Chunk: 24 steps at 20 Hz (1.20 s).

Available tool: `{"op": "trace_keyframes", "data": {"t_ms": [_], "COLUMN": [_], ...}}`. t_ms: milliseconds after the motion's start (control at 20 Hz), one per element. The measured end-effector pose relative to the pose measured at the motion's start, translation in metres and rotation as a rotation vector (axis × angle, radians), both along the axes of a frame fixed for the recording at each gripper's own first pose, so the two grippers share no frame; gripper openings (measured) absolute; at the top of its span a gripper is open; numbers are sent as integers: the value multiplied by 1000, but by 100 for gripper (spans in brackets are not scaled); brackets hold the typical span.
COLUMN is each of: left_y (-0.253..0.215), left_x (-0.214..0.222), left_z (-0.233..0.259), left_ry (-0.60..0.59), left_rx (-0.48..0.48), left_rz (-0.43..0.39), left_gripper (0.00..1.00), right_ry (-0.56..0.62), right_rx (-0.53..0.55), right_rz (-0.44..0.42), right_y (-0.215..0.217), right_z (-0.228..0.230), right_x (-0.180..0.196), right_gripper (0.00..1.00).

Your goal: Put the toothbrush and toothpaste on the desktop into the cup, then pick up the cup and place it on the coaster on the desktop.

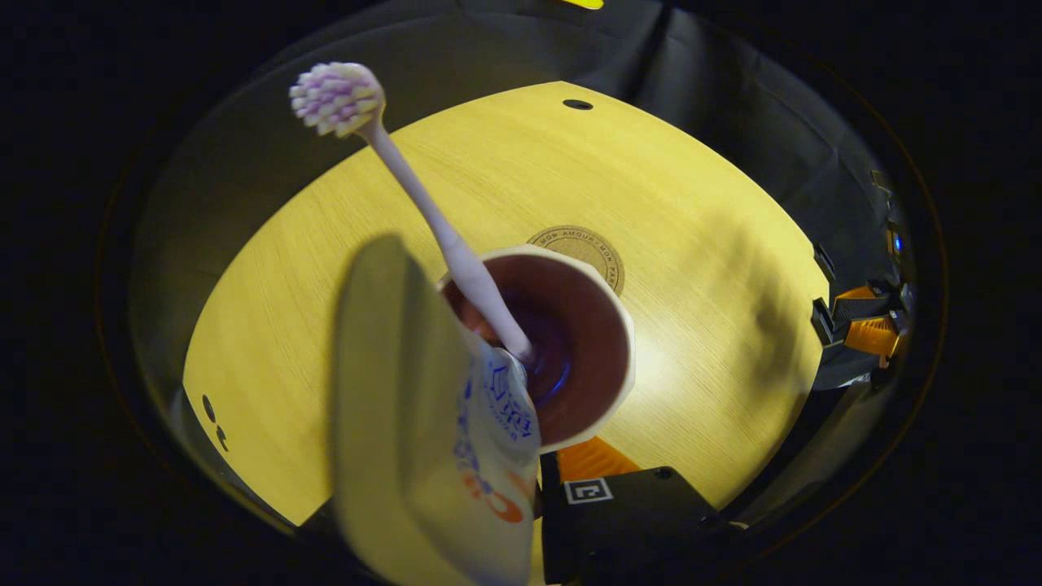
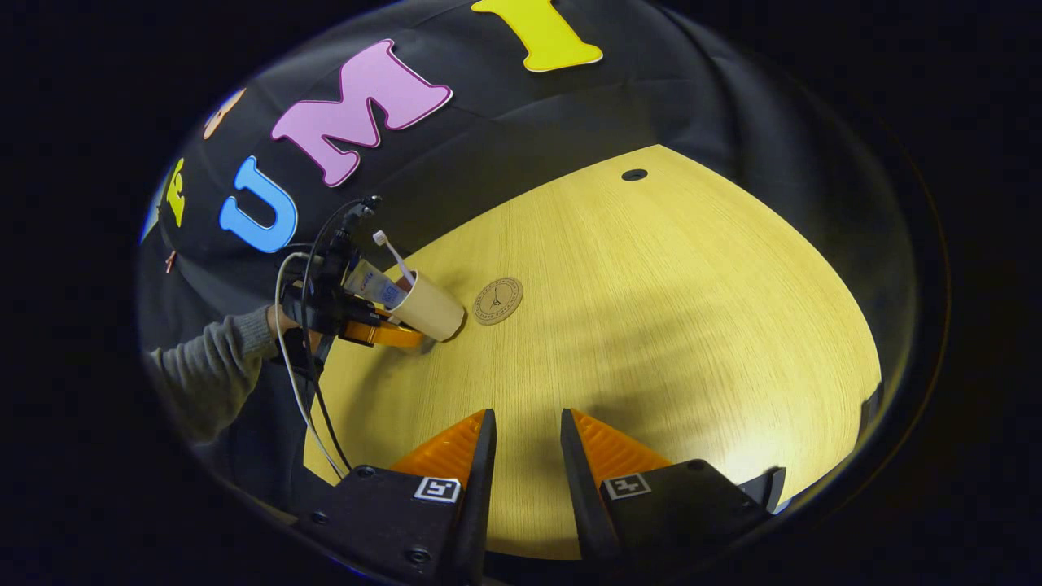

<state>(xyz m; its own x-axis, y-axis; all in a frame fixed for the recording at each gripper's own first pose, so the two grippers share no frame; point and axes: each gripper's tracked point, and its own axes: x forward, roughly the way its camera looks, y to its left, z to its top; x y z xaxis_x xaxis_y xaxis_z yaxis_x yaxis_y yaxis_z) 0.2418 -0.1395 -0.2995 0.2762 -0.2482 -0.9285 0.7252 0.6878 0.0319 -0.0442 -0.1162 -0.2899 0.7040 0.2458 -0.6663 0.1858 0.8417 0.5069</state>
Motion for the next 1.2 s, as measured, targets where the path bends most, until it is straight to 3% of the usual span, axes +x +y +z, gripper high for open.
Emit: {"op": "trace_keyframes", "data": {"t_ms": [700,1200], "left_y": [-76,-88], "left_x": [18,25], "left_z": [0,-13], "left_ry": [-16,0], "left_rx": [51,68], "left_rz": [-68,-65], "left_gripper": [24,24], "right_ry": [6,13], "right_rx": [17,21], "right_rz": [-81,-84], "right_y": [-44,-61], "right_z": [-5,-16], "right_x": [-18,-17], "right_gripper": [49,48]}}
